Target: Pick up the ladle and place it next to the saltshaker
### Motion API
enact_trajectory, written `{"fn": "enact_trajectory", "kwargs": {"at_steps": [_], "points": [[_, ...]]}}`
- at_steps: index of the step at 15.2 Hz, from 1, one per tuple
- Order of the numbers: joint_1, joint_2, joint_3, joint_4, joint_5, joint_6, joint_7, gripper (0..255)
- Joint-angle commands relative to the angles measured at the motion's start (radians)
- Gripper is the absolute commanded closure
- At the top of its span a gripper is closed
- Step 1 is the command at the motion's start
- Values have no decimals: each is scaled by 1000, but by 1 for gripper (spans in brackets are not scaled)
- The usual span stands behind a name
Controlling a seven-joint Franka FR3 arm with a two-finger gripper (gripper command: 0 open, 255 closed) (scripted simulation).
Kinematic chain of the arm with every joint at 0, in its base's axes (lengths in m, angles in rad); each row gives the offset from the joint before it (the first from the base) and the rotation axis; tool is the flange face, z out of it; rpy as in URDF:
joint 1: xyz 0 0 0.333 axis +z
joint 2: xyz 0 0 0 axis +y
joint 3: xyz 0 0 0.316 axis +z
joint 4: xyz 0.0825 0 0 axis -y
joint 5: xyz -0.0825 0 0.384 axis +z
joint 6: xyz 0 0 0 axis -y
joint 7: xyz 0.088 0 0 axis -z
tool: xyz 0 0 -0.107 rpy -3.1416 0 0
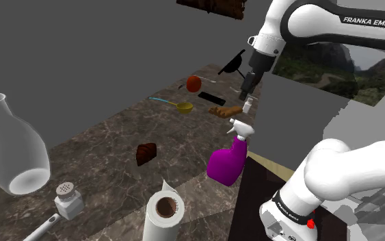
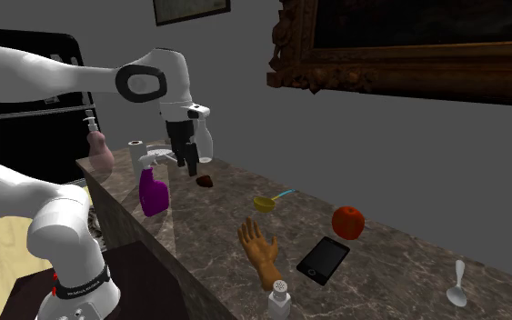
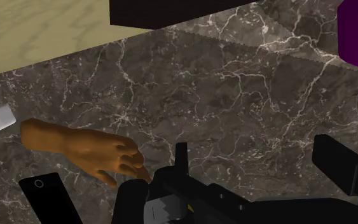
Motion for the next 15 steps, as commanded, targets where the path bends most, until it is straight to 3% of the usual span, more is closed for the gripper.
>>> {"fn": "enact_trajectory", "kwargs": {"at_steps": [1, 8, 15], "points": [[0, 0, 0, 0, 0, 0, 0, 0], [16, 298, -43, 125, 26, 137, -67, 0], [32, 598, -73, 314, 80, 208, -145, 0]]}}
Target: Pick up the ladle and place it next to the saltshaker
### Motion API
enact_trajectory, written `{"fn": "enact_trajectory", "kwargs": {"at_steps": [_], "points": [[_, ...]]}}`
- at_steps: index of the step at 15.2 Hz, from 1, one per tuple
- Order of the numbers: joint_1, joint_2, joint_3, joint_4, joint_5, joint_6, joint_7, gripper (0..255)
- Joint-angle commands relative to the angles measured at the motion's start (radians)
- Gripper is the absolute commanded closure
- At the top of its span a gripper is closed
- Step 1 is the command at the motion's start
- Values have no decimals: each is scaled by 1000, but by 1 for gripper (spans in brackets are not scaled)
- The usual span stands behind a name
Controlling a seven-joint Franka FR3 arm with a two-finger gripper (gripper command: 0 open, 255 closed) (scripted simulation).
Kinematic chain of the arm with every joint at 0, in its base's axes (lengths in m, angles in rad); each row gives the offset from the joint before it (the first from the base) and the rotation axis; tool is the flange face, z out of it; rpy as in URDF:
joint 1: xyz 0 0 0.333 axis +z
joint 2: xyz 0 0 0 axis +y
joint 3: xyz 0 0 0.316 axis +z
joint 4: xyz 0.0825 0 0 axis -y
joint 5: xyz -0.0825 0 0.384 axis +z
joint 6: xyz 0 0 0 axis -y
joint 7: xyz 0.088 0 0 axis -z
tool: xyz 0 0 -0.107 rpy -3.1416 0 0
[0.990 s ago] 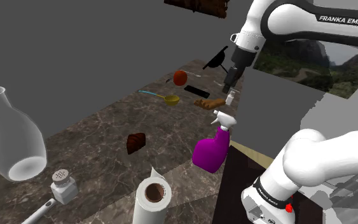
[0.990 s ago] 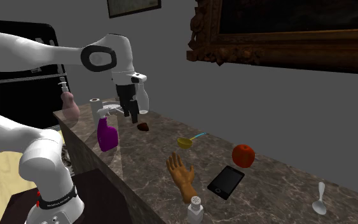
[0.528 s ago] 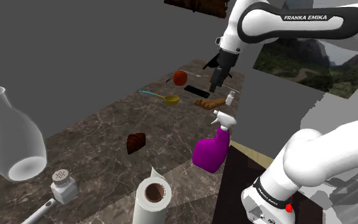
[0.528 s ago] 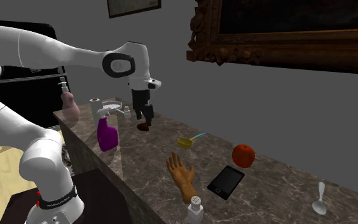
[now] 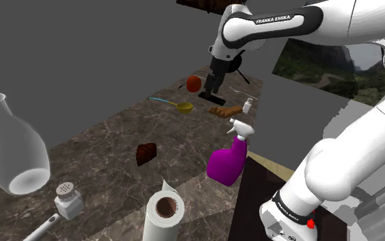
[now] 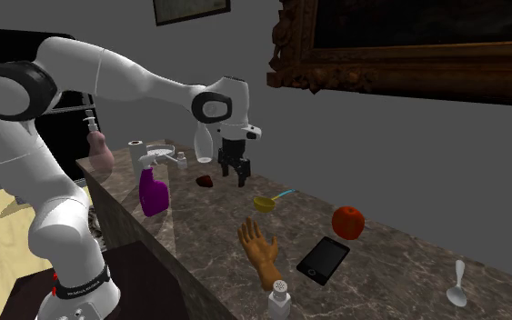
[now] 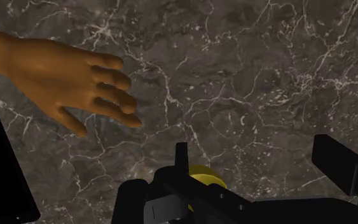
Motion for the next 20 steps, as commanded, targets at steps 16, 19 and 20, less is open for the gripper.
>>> {"fn": "enact_trajectory", "kwargs": {"at_steps": [16, 19, 20], "points": [[-26, 766, 19, 747, 140, -88, -143, 0], [-23, 768, 21, 711, 142, -50, -145, 0], [-22, 770, 21, 700, 142, -37, -146, 0]]}}
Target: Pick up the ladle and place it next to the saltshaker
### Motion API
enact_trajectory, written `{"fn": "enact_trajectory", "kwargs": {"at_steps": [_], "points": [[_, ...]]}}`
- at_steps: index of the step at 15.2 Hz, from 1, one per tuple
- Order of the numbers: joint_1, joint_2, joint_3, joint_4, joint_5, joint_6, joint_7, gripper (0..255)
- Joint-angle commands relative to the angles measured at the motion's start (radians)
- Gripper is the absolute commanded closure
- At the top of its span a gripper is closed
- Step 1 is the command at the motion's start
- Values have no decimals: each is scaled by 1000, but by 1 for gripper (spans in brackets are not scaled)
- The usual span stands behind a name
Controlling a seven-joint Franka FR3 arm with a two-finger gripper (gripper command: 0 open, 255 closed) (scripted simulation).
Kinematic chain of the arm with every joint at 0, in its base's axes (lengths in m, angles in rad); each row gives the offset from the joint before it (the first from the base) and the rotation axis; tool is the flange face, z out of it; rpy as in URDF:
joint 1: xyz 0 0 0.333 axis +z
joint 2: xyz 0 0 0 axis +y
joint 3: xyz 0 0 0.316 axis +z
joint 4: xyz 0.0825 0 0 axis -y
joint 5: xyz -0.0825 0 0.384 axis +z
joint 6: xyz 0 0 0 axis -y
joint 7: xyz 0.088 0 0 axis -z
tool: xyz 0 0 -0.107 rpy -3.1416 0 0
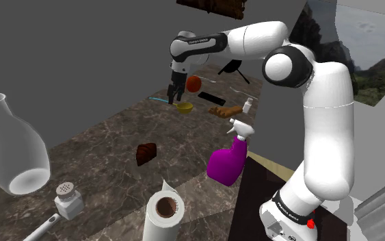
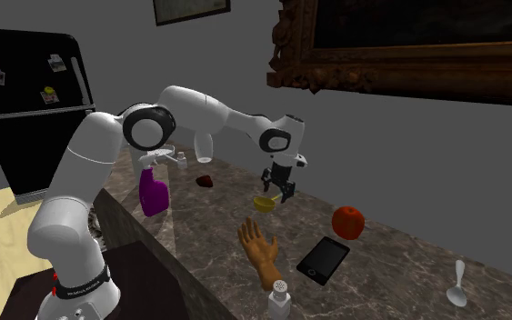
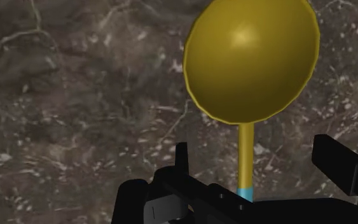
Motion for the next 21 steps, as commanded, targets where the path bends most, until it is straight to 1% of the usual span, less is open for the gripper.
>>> {"fn": "enact_trajectory", "kwargs": {"at_steps": [1, 4, 12, 13, 21], "points": [[2, 7, 1, -15, 2, 22, -1, 0], [5, 12, 3, -41, 3, 53, -3, 0], [5, 12, 3, -41, 3, 53, -3, 0], [5, 12, 3, -41, 3, 53, -3, 255], [4, 11, 3, -42, 3, 53, -3, 255]]}}
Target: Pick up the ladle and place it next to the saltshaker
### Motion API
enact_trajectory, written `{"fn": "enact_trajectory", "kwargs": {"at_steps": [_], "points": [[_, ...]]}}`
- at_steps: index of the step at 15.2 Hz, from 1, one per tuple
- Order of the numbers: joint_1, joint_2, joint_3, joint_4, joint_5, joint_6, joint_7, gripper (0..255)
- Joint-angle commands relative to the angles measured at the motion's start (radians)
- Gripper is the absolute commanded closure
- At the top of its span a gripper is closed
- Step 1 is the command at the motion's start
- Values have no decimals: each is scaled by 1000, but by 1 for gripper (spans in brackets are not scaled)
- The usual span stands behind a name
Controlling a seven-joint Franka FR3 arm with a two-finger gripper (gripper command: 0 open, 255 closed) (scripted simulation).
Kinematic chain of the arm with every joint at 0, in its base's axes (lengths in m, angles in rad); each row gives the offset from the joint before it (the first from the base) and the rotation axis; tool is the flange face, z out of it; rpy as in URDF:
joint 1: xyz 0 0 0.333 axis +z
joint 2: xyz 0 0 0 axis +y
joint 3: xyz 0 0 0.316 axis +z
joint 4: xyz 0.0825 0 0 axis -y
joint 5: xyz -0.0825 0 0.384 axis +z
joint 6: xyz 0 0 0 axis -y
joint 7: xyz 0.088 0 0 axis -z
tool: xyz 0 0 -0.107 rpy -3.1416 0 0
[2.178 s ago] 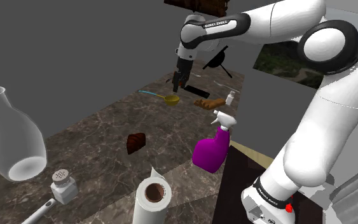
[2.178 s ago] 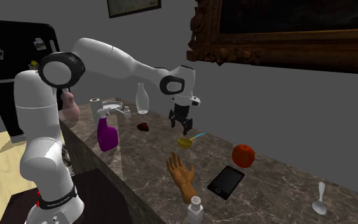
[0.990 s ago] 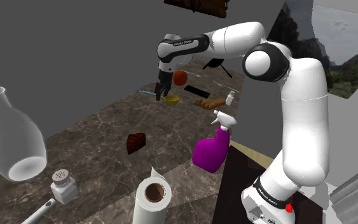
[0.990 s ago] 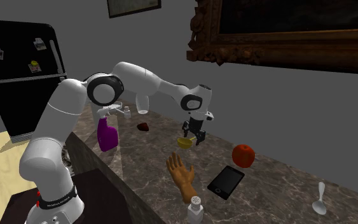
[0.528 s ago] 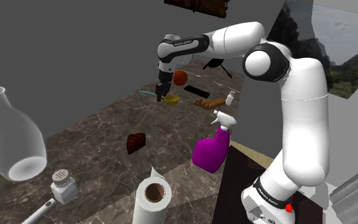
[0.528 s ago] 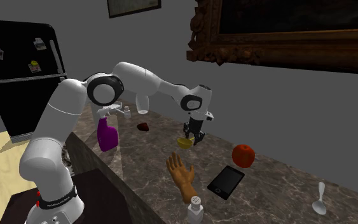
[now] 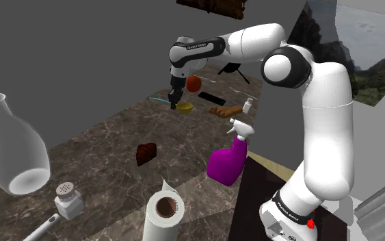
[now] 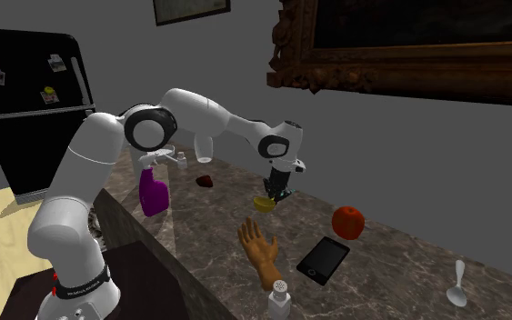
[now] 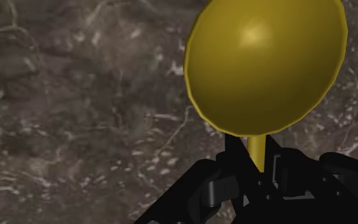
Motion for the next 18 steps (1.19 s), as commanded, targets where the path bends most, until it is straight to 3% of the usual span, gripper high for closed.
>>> {"fn": "enact_trajectory", "kwargs": {"at_steps": [1, 18], "points": [[0, 2, 0, 1, 0, 1, 0, 255], [-3, -56, -3, 140, -11, -194, 27, 255]]}}
